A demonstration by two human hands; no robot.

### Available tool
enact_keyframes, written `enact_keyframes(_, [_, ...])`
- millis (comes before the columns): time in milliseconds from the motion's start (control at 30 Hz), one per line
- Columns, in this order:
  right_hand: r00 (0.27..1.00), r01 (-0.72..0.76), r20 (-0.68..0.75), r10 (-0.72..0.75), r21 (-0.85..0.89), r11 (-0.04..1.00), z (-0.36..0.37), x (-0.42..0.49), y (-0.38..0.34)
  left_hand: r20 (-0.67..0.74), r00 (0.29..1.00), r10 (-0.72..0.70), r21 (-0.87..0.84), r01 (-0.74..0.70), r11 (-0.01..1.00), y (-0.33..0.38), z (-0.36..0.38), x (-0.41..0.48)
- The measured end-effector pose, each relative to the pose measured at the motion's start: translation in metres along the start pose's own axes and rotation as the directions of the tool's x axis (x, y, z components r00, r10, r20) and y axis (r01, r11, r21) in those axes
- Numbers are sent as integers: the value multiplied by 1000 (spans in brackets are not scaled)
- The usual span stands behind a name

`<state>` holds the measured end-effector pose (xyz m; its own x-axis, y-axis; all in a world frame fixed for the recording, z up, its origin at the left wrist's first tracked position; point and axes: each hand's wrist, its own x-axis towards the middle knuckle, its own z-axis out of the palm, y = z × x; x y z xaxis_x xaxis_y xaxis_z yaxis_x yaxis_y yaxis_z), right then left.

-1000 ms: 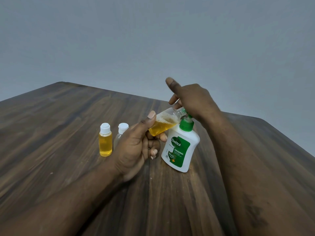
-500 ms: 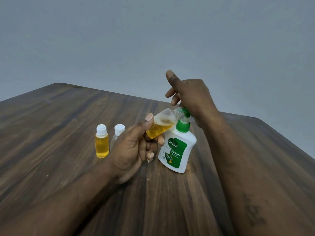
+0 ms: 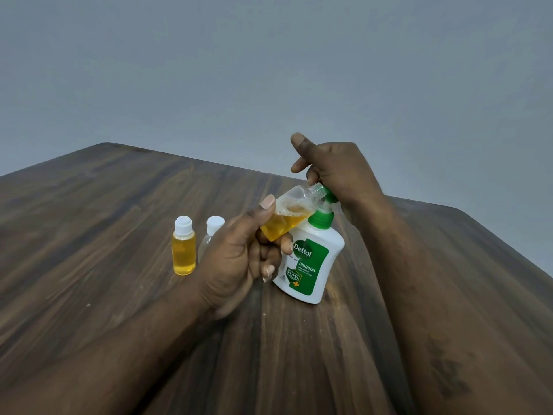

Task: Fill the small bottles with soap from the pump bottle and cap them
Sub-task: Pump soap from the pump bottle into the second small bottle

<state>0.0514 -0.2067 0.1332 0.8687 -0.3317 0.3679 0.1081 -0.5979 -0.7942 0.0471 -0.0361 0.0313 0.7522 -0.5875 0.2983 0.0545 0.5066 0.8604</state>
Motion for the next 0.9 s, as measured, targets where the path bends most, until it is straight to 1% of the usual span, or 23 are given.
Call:
enact_keyframes(67, [1000, 6, 26, -6, -24, 1000, 0, 0, 0, -57, 998, -4, 2, 4, 1000, 1, 2, 0])
enact_keyframes(133, [998, 6, 68, 0, -90, 996, 3, 0, 0, -108, 994, -24, -9, 23, 1000, 1, 1, 1])
enact_keyframes(233, [990, -23, 133, 48, -179, 984, 7, -2, 0, -161, 986, -55, -23, 52, 998, 1, -1, 2])
enact_keyframes(300, [992, -25, 116, 49, -203, 979, 9, -4, -2, -176, 983, -54, -33, 48, 998, 1, -3, 3])
enact_keyframes(367, [996, -12, 89, 32, -212, 977, 9, -5, -4, -171, 983, -65, -38, 59, 998, 1, -5, 4])
enact_keyframes(467, [989, -12, 142, 40, -195, 981, 9, -6, -7, -122, 988, -97, -65, 89, 994, 0, -6, 5])
enact_keyframes(533, [985, -19, 164, 42, -140, 990, 9, -8, -9, -89, 989, -120, -80, 113, 990, -2, -5, 4])
enact_keyframes(567, [988, -19, 150, 36, -113, 993, 8, -9, -10, -69, 989, -130, -91, 124, 988, -2, -3, 3])
enact_keyframes(633, [998, 9, 63, -4, -86, 996, 8, -10, -12, -35, 990, -140, -118, 135, 984, -4, -1, 2])
enact_keyframes(700, [999, 38, -25, -40, -77, 996, 8, -10, -12, -37, 990, -138, -121, 132, 984, -4, -1, 1])
enact_keyframes(733, [998, 41, -47, -44, -65, 997, 7, -10, -13, -42, 990, -133, -114, 127, 985, -4, -1, 0])
enact_keyframes(800, [997, 37, -62, -40, -59, 998, 7, -11, -13, -39, 993, -110, -96, 106, 990, -5, -1, 0])
enact_keyframes(900, [998, 43, -45, -48, -106, 993, 6, -11, -13, -31, 996, -78, -87, 75, 993, -5, 1, 0])
